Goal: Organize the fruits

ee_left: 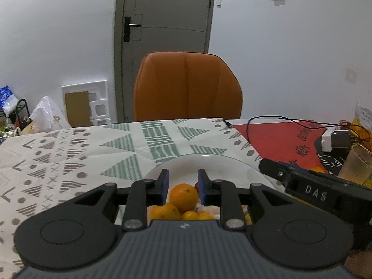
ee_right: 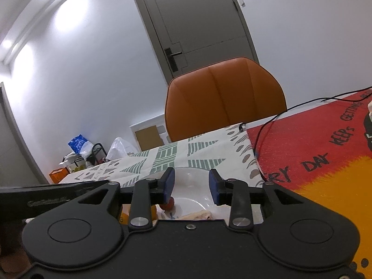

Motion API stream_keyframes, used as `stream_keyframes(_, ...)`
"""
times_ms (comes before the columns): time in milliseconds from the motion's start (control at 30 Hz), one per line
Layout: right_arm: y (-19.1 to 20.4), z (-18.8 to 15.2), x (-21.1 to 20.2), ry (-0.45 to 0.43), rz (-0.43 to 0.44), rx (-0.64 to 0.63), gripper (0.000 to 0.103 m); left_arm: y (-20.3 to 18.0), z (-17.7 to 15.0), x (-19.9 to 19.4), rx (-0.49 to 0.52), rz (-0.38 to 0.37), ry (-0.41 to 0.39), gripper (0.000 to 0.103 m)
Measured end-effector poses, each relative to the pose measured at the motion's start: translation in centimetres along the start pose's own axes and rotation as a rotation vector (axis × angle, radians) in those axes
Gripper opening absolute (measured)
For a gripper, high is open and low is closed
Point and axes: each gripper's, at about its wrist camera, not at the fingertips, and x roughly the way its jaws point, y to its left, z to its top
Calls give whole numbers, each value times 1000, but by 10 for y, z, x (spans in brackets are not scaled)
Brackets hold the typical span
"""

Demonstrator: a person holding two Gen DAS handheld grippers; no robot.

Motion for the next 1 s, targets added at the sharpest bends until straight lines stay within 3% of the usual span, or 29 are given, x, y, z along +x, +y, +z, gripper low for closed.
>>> stream_keyframes(233, 12, 4, -9, 4, 1, -22, 39, 23, -4, -20, -35, 36, -5, 38)
stream_keyframes(567, 28, -1, -29, 18, -4, -67, 47, 39, -13, -51, -59, 48, -34, 70)
stream_keyframes(867, 43, -8, -51, 26, 3, -109, 57, 48, -24, -79, -80, 64, -53, 84)
stream_keyframes(1000, 50, -10, -62, 26, 8, -125, 68, 50, -29, -91, -77, 76, -57, 87)
